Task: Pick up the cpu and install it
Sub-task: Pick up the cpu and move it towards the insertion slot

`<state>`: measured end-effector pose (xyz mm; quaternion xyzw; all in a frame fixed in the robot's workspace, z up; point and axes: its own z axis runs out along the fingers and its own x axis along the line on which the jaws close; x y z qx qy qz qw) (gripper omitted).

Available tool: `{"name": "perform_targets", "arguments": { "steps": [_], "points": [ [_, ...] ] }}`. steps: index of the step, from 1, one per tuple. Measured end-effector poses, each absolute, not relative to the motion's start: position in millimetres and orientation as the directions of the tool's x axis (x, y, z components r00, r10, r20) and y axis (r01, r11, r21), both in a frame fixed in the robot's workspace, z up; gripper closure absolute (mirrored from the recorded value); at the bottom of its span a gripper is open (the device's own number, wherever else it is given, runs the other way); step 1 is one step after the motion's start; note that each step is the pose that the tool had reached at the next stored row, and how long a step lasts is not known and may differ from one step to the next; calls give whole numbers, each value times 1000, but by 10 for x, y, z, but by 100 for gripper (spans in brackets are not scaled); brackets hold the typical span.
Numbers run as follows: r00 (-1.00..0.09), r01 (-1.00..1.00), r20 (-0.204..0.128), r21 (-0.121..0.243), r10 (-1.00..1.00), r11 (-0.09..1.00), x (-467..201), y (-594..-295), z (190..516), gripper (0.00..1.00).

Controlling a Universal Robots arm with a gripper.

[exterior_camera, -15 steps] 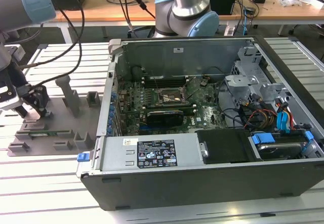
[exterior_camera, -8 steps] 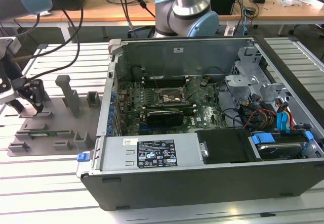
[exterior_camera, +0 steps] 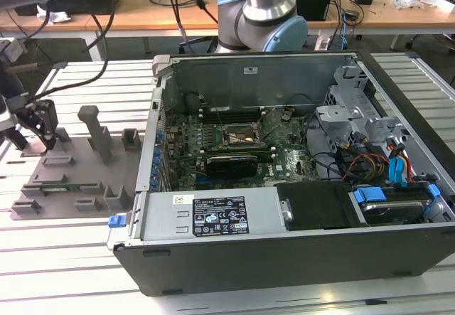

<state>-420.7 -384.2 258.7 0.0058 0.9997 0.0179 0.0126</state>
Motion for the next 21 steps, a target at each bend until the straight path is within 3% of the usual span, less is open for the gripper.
{"name": "perform_targets", "arguments": {
  "steps": [21],
  "points": [
    [-1000,11,-25,36,12,999,-4207,-3746,3425,45]
  ]
}}
